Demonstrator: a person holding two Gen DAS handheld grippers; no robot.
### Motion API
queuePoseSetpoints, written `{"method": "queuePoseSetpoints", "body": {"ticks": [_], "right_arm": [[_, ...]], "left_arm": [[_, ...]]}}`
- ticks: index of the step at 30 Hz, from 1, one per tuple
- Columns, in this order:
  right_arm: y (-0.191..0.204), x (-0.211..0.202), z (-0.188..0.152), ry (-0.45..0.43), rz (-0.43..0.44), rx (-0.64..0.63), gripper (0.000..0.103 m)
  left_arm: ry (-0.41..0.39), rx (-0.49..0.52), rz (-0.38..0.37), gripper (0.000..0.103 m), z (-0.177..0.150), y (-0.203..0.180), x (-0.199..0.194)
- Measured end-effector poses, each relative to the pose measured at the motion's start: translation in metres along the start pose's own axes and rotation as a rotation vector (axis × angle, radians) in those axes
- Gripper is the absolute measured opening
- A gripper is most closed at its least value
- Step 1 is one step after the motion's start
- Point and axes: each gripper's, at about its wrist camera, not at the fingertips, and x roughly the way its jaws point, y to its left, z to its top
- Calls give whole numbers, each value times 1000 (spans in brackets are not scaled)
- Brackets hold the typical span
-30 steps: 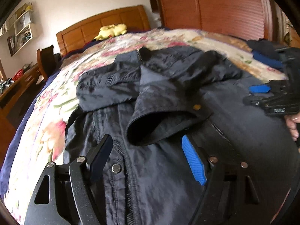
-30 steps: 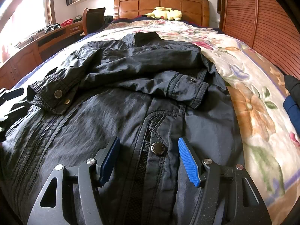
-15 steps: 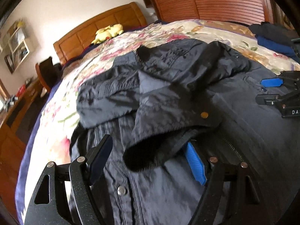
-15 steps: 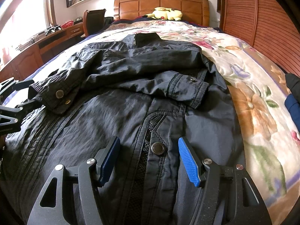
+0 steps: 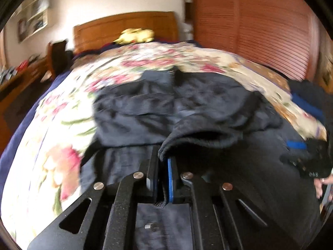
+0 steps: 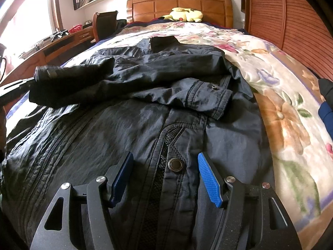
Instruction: Fold large clothes
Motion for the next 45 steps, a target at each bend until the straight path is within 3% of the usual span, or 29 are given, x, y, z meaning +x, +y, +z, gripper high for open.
{"method": "queuePoseSetpoints", "body": {"ticks": [7,15,20,22,26,28,30,33,45], "right_arm": [[-1,2,0,3,3,-1,66],[-1,2,0,2,2,-5,66],[-1,2,0,2,5,-7,66],[-1,2,0,2,4,-7,66],[-1,2,0,2,5,-7,66],[-1,2,0,2,5,-8,66],[-1,2,0,2,3,-9,66],[-1,2,0,3,2,-11,66],[3,0,3,41,-34,-43,66]], "left_arm": [[103,-3,60,8,-22,27,15],[118,-10,118,8,-29,44,11],[80,-8,119,8,-28,45,-1],[60,0,115,15,-29,43,-8],[4,15,112,45,-33,39,-26],[-19,4,93,53,-37,40,-36],[-38,-21,60,80,-43,43,-47],[-57,-42,33,80,-51,44,-58],[-58,-55,89,80,-97,50,-99]]}}
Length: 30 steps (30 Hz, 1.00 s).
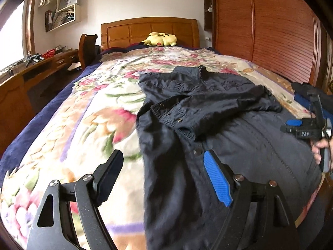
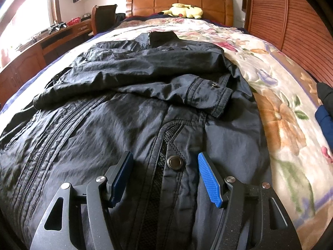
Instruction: Fold large clothes
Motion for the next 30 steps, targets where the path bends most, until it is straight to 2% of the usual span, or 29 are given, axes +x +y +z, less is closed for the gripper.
{"method": "queuePoseSetpoints", "body": {"ticks": [7,13,20,30], "right_arm": [[-1,-43,-16,-42,27,-3,66],[-13,-87,-44,-71,5,-18,66],[-27,-120,-70,-48,-37,-16,66],[-30,-127,-85,-6,-29,-23,66]], "left_arm": [[6,13,21,80,-23,3,-15],[13,28,40,80,-39,0,-23],[26,32,39,80,-55,-3,-28],[61,22,48,80,-76,2,-28]]}}
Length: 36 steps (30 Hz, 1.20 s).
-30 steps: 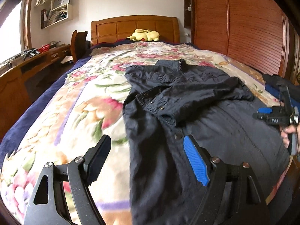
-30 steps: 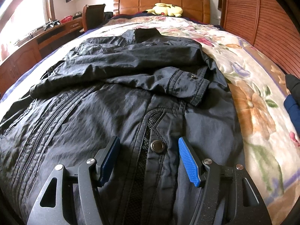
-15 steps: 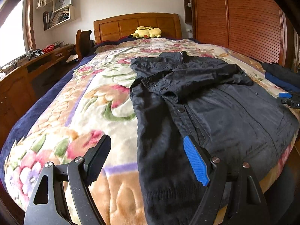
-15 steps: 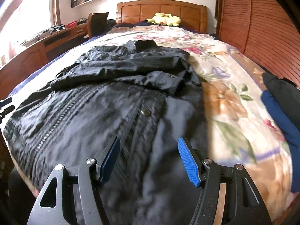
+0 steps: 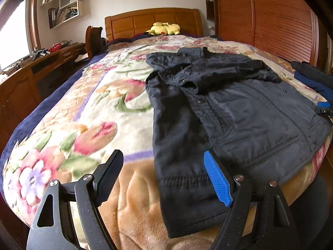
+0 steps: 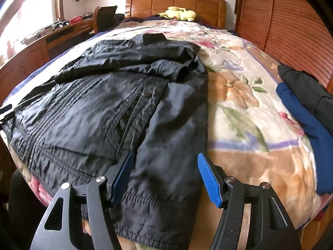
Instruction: Fold large clothes
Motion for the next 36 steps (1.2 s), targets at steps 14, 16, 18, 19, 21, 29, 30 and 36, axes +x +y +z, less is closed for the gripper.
{"method": "queuePoseSetpoints", "body": {"ticks": [14,16,18,19,21,29,30,36], "right_arm": [[-8,15,-7,37,-22,16,68],[-7,16,-7,40,-22,12,68],[-6,16,-8,43,-23,9,68],[-6,15,-10,43,-22,10,68],[-7,13,-11,44,-16,12,68],[-11,-2,-24,39,24,25,68],[-11,-3,-25,42,32,28,68],[-9,-5,-27,56,44,14,68]], "left_arm": [[3,-44,-42,80,-15,8,-7],[3,-55,-50,80,-16,10,-8],[4,-60,-59,80,-19,11,-10],[5,-60,-62,80,-20,10,-11],[0,-55,-61,80,-23,10,-14],[-9,-54,-86,70,-27,9,-19],[-11,-54,-91,67,-27,8,-19],[-26,-52,-125,38,-26,4,-21]]}}
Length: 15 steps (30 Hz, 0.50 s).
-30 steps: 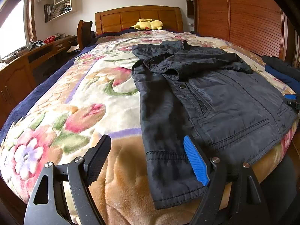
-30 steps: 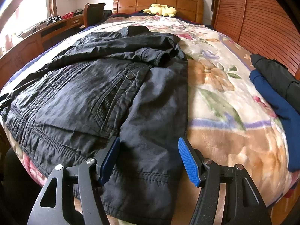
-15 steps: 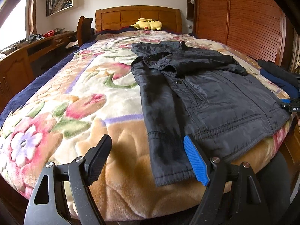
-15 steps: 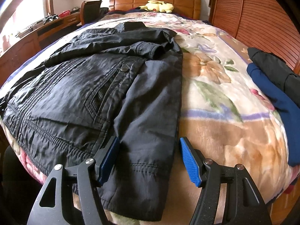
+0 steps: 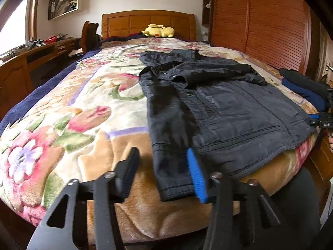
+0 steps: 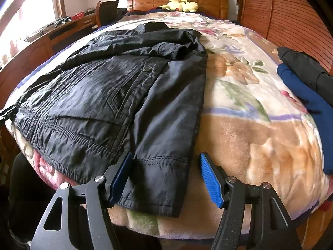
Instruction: Fold large clothes
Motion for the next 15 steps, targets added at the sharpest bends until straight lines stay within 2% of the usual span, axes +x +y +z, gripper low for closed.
{"method": "queuePoseSetpoints", "body": {"ticks": [4,6,9,10,11,15], "right_arm": [[-3,1,-1,3,21,10,66],[-3,1,-1,1,36,13,61],[-3,-1,-1,3,70,6,40],[-3,-2,0,3,89,6,27],[-3,-4,1,-1,106,7,22],[6,-18,5,-54,60,-30,15]], "left_arm": [[0,23,15,32,1,-7,-1],[-5,27,23,18,2,-8,-2],[-11,9,-1,9,6,-7,-8],[-15,10,5,8,8,-8,-11],[-21,15,12,7,10,-10,-13],[-84,32,8,6,24,-21,-33]]}}
